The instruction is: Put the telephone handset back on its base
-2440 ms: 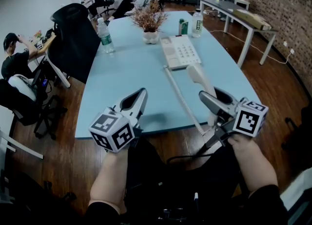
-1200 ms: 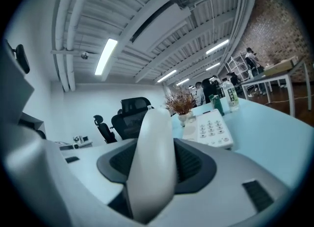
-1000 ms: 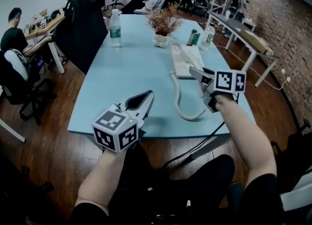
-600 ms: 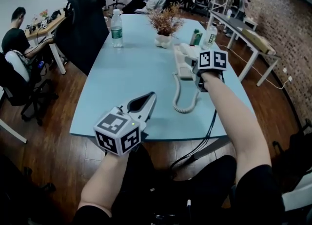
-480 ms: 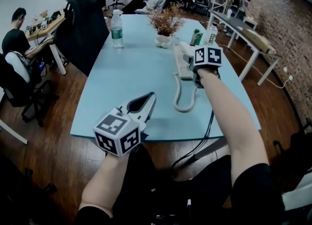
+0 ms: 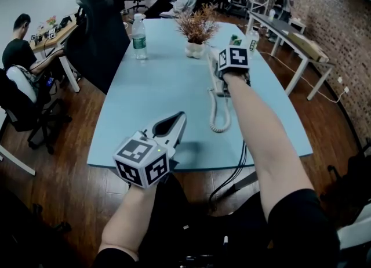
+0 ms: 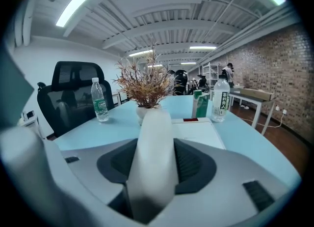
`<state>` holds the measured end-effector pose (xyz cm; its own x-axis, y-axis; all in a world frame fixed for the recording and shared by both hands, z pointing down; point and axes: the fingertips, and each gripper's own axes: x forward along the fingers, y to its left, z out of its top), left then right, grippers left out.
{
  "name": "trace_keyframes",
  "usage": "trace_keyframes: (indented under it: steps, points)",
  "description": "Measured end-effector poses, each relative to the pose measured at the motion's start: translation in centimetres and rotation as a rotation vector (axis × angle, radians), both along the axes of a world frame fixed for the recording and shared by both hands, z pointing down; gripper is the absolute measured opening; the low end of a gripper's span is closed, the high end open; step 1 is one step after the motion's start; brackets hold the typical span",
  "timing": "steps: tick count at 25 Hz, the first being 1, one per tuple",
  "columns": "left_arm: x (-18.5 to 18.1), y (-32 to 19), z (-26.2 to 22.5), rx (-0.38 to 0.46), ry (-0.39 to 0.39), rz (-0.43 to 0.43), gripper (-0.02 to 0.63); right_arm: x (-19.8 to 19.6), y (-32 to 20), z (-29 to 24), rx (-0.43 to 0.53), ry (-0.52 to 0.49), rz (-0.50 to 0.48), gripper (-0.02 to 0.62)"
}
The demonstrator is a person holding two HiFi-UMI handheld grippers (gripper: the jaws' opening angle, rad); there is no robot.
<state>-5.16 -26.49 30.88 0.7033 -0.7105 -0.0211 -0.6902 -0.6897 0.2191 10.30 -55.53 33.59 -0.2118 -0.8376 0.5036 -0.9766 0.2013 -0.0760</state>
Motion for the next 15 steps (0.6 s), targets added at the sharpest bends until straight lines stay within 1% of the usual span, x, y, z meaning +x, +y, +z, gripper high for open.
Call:
trace_keyframes:
  steps: [5, 7, 9, 11, 13, 15]
  points:
    - [-0.6, -0.2, -0.4, 0.005, 0.010, -0.009, -0.003, 0.2, -0.7, 0.4, 0.011, -0.041, 0.052, 0.238]
    - [-0.8, -0.4, -0.4, 0.004, 0.012, -0.015, -0.003, -0.2, -1.0, 0.2, 0.032, -0.035, 0.038, 0.250]
    - [-1.0, -0.5, -0.4, 0.006, 0.013, -0.018, -0.003, -0.3, -1.0, 0.1, 0.037, 0.002, 0.027, 0.282]
    - [-1.1, -0.4, -0.4, 0.006, 0.012, -0.018, -0.003, -0.1, -0.7, -0.1, 0.032, 0.030, 0.028, 0.290]
    - [-1.0, -0.3, -0.5, 0.005, 0.010, -0.017, -0.003, 0.2, 0.0, -0.5, 0.036, 0.030, 0.029, 0.290]
    - [-0.9, -0.3, -0.5, 0.007, 0.008, -0.015, -0.003, 0.4, 0.7, -1.3, 0.057, 0.003, 0.023, 0.290]
